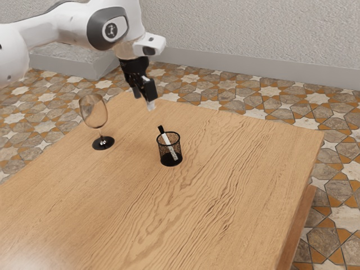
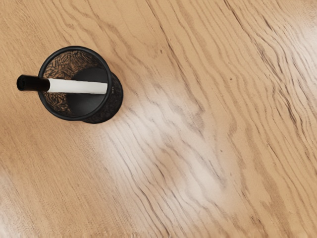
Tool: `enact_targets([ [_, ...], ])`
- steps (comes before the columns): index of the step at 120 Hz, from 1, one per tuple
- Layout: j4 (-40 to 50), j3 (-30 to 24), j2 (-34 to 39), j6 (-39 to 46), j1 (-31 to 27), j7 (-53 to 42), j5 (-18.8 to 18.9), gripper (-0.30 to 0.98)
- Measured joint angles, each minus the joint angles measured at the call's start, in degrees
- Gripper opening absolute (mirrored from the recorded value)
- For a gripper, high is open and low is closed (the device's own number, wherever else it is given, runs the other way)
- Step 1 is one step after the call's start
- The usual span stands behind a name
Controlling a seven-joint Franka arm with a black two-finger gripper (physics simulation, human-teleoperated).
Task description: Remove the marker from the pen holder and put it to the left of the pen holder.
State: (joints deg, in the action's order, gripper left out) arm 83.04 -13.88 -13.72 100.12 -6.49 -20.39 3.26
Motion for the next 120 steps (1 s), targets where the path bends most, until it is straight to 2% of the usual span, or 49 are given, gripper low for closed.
enact_targets([
  [13, 2.17, -0.59, 1.36, -2.62, 0.05, -2.06, 0.1, 0.63],
  [26, 1.02, 0.01, -3.51, -4.11, -0.15, -3.4, 0.0, 0.65],
  [46, -8.86, 0.44, -13.95, -5.15, -0.48, -3.63, -0.4, 0.67],
  [62, -18.27, 1.61, -23.17, -5.43, -1.62, -3.37, -0.58, 0.59],
  [81, -24.82, 1.61, -29.61, -3.56, -2.54, -3.13, -1.18, 0.52],
  [120, -29.11, 1.49, -35.1, 1.72, -2.94, -2.81, -1.71, 0.43],
])
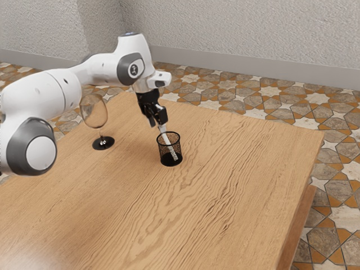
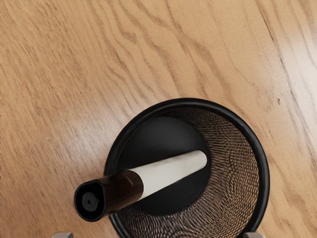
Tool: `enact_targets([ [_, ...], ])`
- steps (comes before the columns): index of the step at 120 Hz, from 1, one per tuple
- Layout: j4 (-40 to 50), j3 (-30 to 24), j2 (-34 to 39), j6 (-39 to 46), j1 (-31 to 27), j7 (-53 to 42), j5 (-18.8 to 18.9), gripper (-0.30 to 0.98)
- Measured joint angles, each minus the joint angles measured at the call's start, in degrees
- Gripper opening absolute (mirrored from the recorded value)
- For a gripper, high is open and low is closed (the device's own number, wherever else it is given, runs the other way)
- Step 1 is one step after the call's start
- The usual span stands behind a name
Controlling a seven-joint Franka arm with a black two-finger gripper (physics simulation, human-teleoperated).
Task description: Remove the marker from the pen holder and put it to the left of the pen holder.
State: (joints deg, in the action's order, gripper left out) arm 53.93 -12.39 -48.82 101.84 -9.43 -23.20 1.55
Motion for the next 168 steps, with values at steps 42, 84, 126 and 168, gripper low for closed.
enact_targets([
  [42, -1.16, 0.1, -3.51, 5.5, -3.21, 0.06, -11.8, 0.36],
  [84, -0.34, 0.26, -3.36, 5.88, -3.4, 0.2, -12.81, 0.2],
  [126, -0.3, 0.51, -3.53, 5.47, -3.23, 0.36, -12.49, 0.01],
  [168, 2.11, 1.21, -0.53, 5.67, -1.95, 0.95, -10.05, -0.08],
])
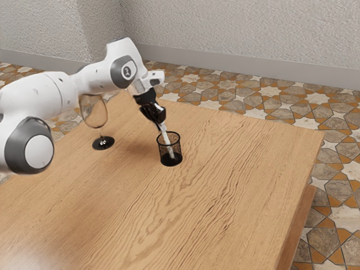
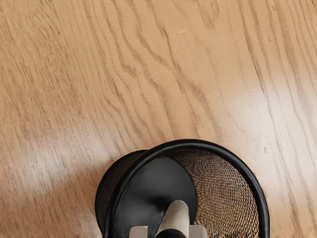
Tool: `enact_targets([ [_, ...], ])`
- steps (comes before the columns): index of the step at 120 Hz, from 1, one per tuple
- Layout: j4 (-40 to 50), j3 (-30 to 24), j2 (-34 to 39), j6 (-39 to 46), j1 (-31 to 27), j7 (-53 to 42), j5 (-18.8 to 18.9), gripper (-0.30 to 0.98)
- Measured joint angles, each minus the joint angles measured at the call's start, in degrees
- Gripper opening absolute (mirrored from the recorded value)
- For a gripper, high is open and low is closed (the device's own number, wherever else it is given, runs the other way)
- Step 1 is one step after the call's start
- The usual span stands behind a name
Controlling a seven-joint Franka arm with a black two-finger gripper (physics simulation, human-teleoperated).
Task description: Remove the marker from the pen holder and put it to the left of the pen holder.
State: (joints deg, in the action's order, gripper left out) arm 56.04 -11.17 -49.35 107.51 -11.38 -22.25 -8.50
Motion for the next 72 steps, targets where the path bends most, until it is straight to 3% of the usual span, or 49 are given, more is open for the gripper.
enact_targets([
  [72, 25.62, -0.11, 31.46, 0.37, -0.15, 2.02, 0.87, -0.1],
])
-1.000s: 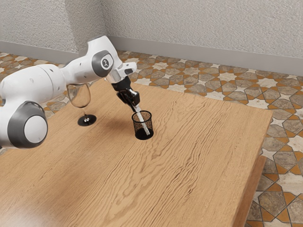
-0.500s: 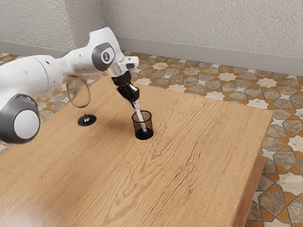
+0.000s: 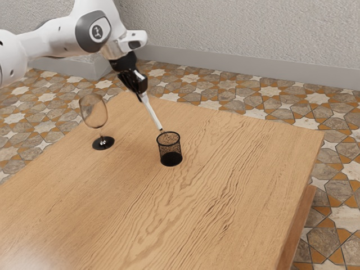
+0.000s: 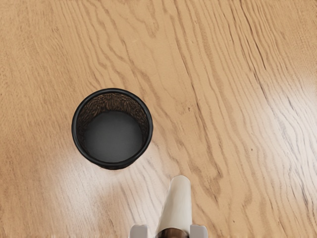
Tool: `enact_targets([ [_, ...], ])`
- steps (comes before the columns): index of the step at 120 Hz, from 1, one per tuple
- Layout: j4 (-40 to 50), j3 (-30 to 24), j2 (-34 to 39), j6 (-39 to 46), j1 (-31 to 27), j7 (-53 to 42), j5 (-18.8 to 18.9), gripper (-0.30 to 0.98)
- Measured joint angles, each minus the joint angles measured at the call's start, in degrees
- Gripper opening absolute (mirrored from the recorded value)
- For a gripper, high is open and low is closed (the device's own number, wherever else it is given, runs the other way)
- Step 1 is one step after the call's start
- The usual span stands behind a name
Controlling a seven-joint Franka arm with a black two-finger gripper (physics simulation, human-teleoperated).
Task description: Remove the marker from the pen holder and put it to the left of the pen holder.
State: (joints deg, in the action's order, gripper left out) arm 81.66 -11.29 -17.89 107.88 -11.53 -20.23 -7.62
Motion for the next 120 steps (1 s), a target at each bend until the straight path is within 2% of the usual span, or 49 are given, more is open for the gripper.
enact_targets([
  [31, 5.42, -0.12, 5.16, 0.02, -3.28, 0.9, 0.59, -0.1],
  [51, 6.2, -0.06, 2.66, -1.94, -3.42, 1.6, 3.66, -0.1],
  [85, 5.35, 0.04, 0.23, -13.38, -3.81, 3.99, 8.69, -0.1],
  [120, -1.92, 2.86, -8.17, -19.45, -3.8, 5.33, 12.02, -0.1],
])
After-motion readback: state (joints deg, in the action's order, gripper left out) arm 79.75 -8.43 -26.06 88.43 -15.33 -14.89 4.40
